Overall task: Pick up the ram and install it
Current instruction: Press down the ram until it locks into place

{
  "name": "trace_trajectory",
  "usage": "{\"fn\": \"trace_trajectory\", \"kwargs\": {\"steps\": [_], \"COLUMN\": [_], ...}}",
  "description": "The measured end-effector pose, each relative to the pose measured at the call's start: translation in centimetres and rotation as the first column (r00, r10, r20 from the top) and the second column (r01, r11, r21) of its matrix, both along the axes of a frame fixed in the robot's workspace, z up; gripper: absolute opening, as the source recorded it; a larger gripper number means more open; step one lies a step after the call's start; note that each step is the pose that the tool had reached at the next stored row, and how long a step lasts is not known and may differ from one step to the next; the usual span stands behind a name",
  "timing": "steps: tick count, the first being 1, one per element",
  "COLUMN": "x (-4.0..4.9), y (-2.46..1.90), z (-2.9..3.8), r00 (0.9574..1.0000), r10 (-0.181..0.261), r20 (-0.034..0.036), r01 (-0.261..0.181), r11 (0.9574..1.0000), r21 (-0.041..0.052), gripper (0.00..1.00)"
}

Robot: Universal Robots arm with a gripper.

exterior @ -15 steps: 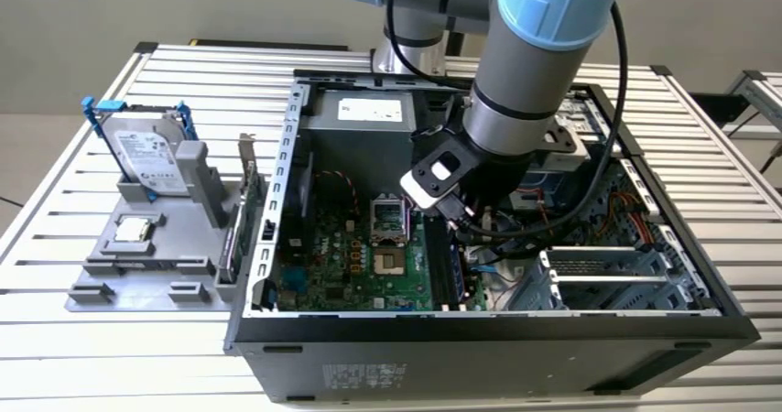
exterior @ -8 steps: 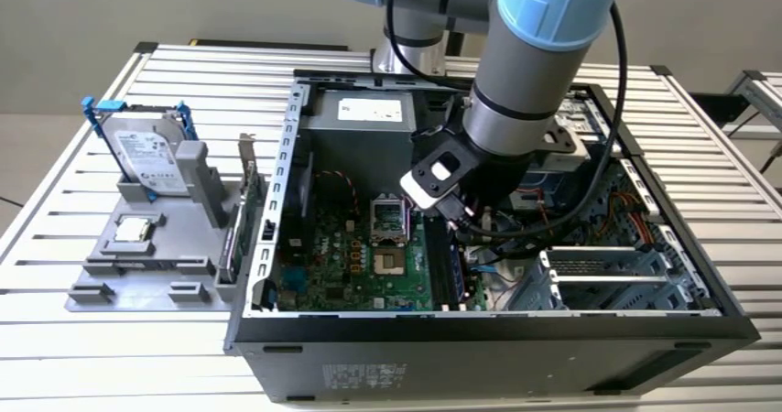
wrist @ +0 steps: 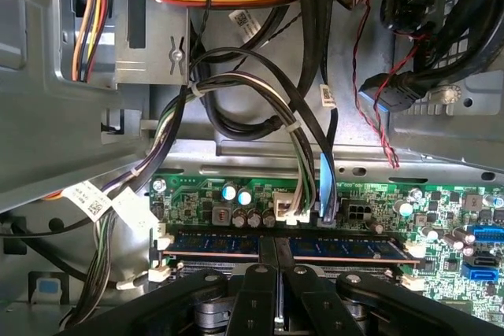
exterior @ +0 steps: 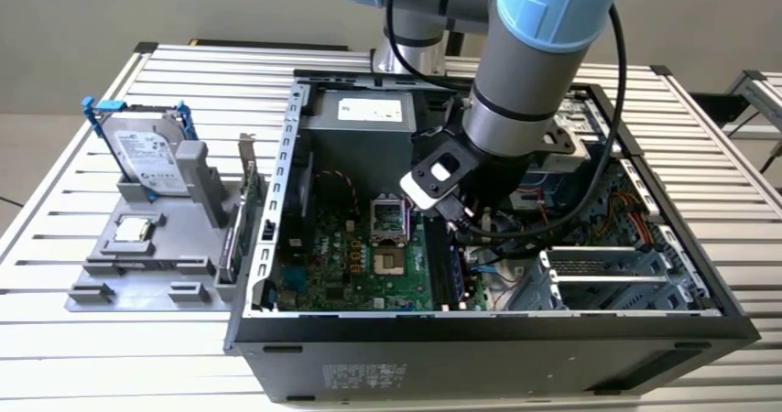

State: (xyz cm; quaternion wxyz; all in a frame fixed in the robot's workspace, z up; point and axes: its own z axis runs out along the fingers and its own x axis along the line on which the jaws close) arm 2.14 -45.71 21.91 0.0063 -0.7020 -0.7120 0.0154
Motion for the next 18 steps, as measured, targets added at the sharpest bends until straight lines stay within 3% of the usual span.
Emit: {"fn": "trace_trajectory", "kwargs": {"steps": [18], "x": [0.00], "y": [0.01], "z": [0.16], "r00": [1.0000], "r10": [0.000], "r20": [0.0002], "r01": [0.000], "r11": [1.0000], "r21": [0.0009], "gripper": [0.00]}}
